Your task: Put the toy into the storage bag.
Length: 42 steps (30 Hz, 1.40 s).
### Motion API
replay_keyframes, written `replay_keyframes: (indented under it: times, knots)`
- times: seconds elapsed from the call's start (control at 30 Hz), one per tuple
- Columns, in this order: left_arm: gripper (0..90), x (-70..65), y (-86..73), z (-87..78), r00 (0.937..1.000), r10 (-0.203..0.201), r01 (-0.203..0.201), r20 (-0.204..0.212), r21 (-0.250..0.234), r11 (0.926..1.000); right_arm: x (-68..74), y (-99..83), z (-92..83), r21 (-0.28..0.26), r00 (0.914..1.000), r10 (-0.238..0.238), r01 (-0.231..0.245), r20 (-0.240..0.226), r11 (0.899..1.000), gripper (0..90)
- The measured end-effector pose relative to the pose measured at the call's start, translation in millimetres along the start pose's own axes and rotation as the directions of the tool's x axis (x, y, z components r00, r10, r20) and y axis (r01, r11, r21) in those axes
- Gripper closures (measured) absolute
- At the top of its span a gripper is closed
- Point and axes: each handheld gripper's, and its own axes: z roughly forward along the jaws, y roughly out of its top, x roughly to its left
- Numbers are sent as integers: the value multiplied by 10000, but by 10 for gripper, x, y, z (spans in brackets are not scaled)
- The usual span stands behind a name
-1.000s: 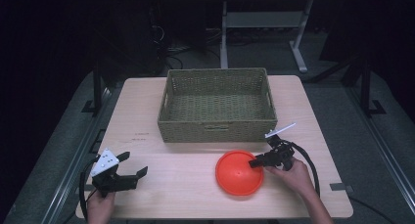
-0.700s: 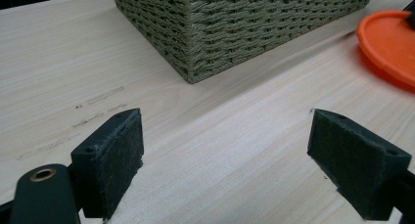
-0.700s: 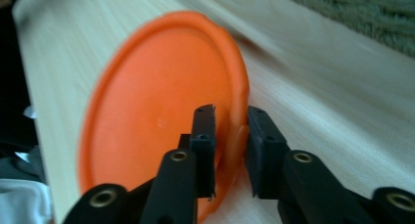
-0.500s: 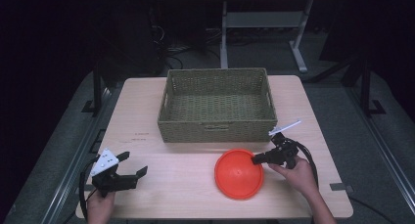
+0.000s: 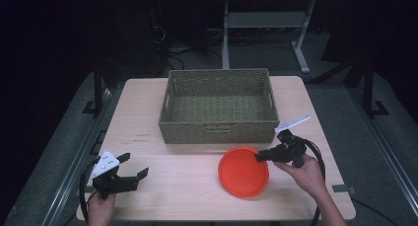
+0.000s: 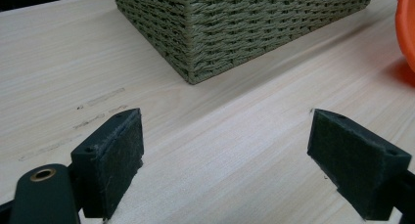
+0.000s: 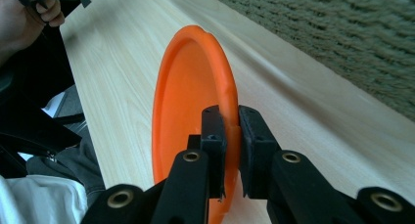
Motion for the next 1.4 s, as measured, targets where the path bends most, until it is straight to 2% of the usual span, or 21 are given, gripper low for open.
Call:
replay_keyframes:
  times: [0.13, 0.37, 0.8, 1.4]
  knots:
    - [129, -8, 2, 3, 10000, -54, 53, -9, -112, 9999, 16, 34, -86, -36, 9999, 8, -8, 121, 10000, 820]
    - [129, -17, -1, 19, 10000, -21, 21, -16, -23, 10000, 57, 129, -260, -264, 9995, -93, 101, 296, 9996, 820]
    - [129, -15, 0, 9, 10000, -11, 10, -54, -65, 10000, 167, 428, -607, -622, 9963, -475, 519, 712, 9967, 820]
    - [129, -1, 0, 1, 9999, -12, 11, -111, -120, 9999, 285, 851, -783, -673, 9911, -883, 953, 1001, 9932, 820]
